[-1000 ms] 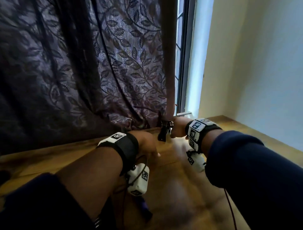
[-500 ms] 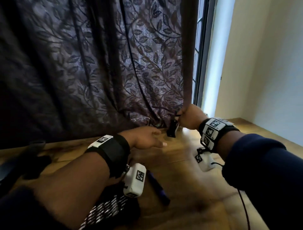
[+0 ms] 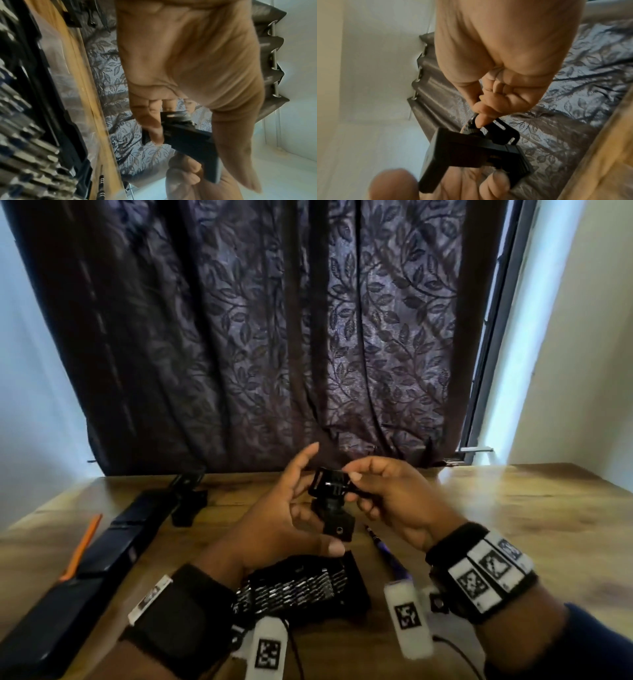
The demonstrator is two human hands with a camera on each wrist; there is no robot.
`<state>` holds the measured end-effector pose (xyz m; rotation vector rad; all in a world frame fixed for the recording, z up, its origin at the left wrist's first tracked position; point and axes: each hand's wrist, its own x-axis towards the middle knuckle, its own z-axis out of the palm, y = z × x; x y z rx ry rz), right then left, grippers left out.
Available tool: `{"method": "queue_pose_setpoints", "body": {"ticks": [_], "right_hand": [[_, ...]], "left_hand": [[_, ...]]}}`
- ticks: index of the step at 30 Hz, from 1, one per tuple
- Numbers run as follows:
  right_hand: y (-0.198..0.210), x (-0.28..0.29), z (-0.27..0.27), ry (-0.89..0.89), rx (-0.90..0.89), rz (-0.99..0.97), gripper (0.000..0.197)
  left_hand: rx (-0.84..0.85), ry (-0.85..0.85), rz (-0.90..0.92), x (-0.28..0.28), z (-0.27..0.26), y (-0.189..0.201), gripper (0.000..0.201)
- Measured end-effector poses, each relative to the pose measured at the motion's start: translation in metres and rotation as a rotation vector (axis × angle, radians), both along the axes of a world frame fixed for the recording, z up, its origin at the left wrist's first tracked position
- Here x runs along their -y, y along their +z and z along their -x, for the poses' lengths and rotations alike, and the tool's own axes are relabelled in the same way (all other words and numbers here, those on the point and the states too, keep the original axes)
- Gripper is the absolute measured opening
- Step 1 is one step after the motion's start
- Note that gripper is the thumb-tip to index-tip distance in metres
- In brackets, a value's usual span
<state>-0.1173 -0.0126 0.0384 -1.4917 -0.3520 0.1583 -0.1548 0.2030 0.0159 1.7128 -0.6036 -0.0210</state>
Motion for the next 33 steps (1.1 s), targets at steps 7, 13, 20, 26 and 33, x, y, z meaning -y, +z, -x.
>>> {"method": "queue_pose_setpoints", "body": {"ticks": [7,13,20,26,33], "right_hand": [[-0.028,-0.008,0.001,0.052,-0.051,-0.306,0.017],[-0.034,-0.014,0.008,-0.062,0.007,-0.153,0.009],[-0.028,-0.009,0.015,-0.042,0.054,-0.212,0.024],[-0.026,-0.004,0.016,0.018,0.143,-0.255,0.026],[-0.02,0.007,0.016,0.028,0.22,-0.138,0.028]], "left_hand": [[0.151,0.156,0.023,-0.003,-0.001,-0.001,0.101],[0.323,0.189,-0.292,0.009,0.01,-0.006,0.132],[0.352,0.241,-0.29,0.014,0.011,-0.009,0.118],[0.271,0.163,-0.053,0.009,0.011,-0.012,0.108],[0.274,0.159,0.026,0.006,0.004,-0.015,0.114]]}}
